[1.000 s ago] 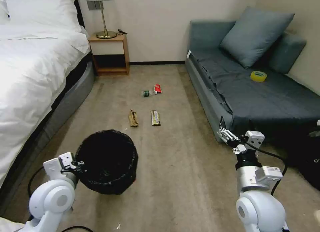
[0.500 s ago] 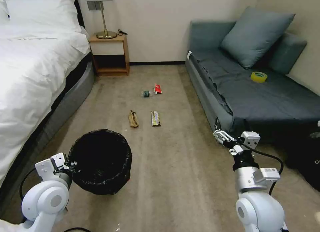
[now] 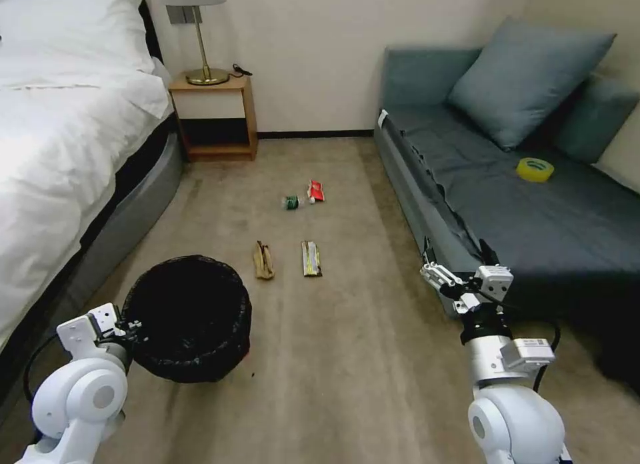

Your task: Pick up the trash bin, then pick up the garbage on the floor and place it into the trash bin.

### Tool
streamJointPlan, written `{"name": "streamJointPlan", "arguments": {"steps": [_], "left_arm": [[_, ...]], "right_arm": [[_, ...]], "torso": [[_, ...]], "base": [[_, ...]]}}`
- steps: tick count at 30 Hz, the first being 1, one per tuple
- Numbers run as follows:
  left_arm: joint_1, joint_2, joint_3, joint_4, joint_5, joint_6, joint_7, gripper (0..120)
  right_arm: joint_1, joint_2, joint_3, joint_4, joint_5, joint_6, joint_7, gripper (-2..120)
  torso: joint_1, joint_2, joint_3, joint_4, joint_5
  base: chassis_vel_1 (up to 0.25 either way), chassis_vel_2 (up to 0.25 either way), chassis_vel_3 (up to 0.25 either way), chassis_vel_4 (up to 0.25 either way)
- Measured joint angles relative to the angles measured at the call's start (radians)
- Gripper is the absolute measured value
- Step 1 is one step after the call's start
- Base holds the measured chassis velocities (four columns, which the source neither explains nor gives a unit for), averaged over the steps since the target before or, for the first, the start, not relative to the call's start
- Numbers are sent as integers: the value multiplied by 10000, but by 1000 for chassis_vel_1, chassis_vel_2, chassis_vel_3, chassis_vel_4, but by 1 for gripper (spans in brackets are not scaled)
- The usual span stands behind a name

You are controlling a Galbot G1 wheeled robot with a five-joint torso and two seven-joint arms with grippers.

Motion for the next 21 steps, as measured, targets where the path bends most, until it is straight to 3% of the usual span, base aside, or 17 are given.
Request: {"name": "streamJointPlan", "arguments": {"steps": [21], "left_arm": [[-167, -76, -259, 298, 227, -21, 157, 2]], "right_arm": [[72, -106, -258, -290, -58, 123, -47, 100]], "torso": [[0, 1, -1, -1, 3]], "base": [[-240, 241, 234, -233]]}}
